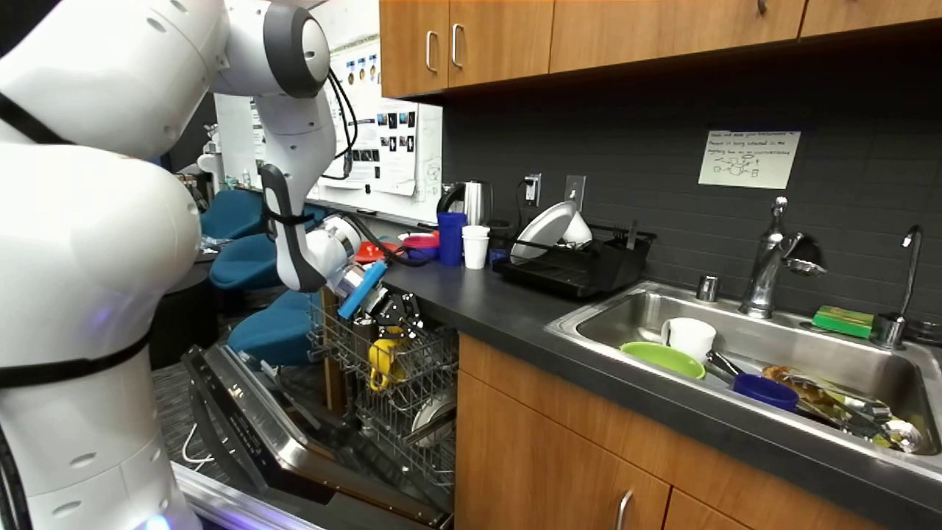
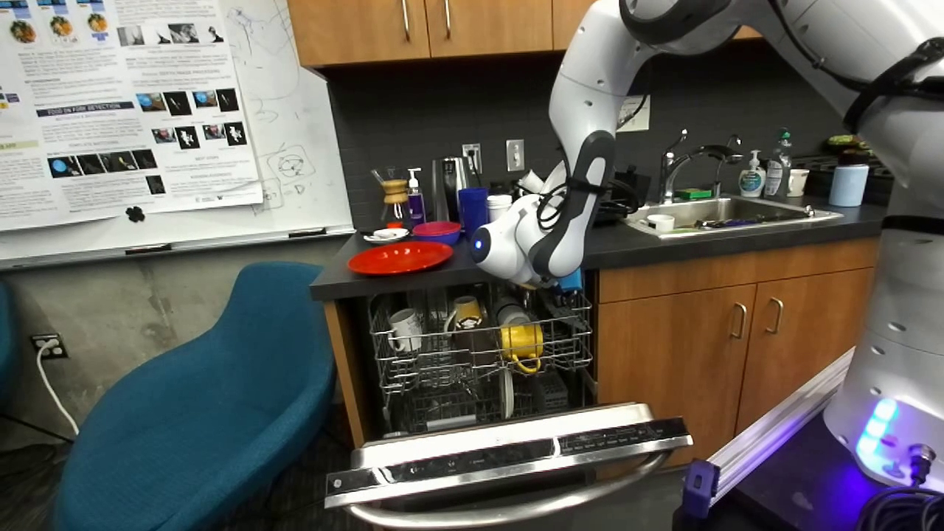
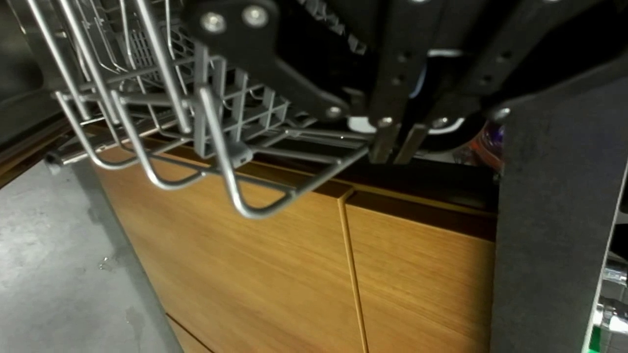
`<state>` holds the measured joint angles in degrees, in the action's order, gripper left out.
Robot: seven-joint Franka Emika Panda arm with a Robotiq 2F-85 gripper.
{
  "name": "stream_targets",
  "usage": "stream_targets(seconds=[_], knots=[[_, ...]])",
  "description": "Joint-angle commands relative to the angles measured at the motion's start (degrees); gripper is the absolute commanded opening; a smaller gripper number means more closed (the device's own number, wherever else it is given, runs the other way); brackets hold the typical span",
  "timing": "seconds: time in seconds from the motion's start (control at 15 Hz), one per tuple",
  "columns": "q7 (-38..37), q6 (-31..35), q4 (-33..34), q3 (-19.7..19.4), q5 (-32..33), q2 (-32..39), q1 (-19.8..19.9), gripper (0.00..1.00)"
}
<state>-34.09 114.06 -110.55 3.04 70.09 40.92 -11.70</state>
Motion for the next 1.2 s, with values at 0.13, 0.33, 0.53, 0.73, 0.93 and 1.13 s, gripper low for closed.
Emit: stream_targets(seconds=[0.13, 0.33, 0.53, 0.73, 0.93, 1.13], knots=[[0.9, -0.5, 2.3, -0.4, 1.3, 1.1, 0.4, 0.02], [0.5, -0.5, 3.2, -0.5, 1.8, 1.5, 0.3, 0.02], [0.2, -0.2, 4.1, -0.5, 2.0, 2.2, 0.3, 0.02], [0.0, -0.3, 4.9, -0.6, 2.3, 2.9, 0.2, 0.02], [-0.1, -0.4, 5.7, -0.5, 1.8, 3.3, 0.4, 0.02], [-0.7, -0.3, 5.5, -0.3, 1.6, 3.3, 0.5, 0.36]])
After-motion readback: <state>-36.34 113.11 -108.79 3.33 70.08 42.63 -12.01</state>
